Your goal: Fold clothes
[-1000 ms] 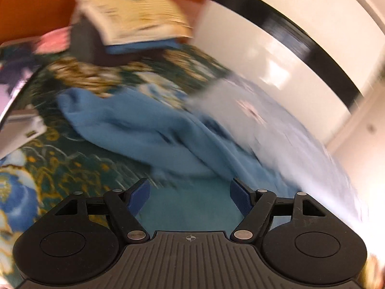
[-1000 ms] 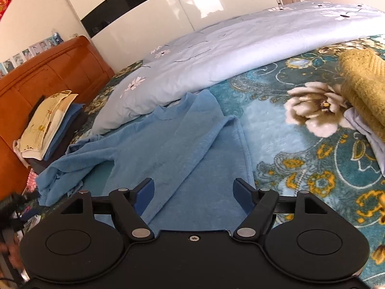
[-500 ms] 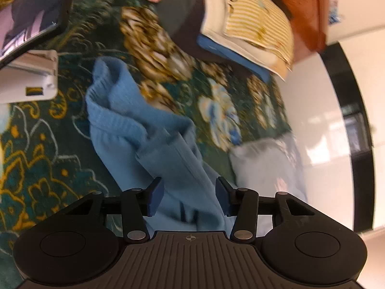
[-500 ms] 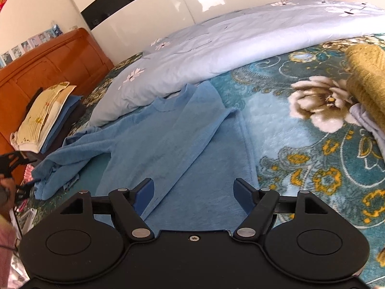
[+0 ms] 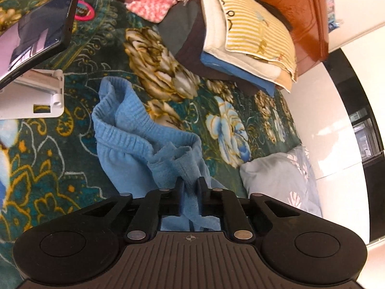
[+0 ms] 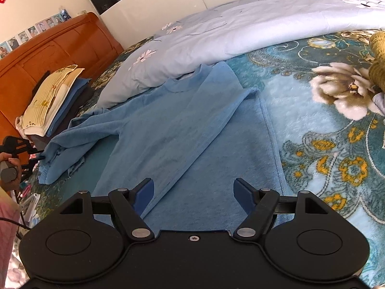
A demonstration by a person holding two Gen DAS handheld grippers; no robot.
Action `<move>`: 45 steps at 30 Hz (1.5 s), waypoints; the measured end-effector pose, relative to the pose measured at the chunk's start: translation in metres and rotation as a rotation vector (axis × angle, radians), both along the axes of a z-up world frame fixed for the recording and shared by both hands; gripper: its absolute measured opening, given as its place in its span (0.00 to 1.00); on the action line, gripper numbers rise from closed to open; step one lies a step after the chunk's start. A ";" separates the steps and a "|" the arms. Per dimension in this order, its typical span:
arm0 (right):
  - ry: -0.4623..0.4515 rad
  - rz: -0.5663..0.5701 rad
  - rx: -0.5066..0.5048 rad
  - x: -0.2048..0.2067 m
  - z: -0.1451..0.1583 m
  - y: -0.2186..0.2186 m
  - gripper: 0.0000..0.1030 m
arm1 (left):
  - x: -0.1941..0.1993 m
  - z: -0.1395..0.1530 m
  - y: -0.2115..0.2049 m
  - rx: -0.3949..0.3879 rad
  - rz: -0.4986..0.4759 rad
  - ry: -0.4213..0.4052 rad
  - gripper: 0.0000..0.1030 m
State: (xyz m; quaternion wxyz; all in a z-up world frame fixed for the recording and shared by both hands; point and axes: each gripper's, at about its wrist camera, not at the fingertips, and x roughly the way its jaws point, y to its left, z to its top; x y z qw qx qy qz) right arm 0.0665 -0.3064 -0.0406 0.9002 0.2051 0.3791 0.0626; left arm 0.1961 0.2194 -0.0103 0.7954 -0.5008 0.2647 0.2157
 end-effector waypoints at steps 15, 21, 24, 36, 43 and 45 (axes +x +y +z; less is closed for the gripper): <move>-0.008 -0.009 0.026 -0.011 -0.001 -0.006 0.71 | -0.022 0.074 -0.059 0.311 -0.259 -0.275 0.05; -0.017 -0.025 0.045 -0.015 -0.003 -0.013 0.71 | -0.033 0.105 -0.118 0.401 -0.563 -0.502 0.05; -0.019 -0.036 0.055 -0.017 -0.005 -0.018 0.71 | -0.036 0.098 -0.151 0.386 -0.684 -0.512 0.05; 0.002 -0.064 0.076 -0.023 -0.019 -0.034 0.71 | -0.060 0.040 -0.187 0.417 -0.674 -0.317 0.06; 0.018 -0.052 0.087 -0.020 -0.026 -0.028 0.71 | -0.092 -0.005 -0.123 0.373 -0.321 -0.080 0.23; 0.021 -0.042 0.083 -0.018 -0.027 -0.024 0.71 | -0.099 -0.022 -0.103 0.285 -0.248 -0.021 0.23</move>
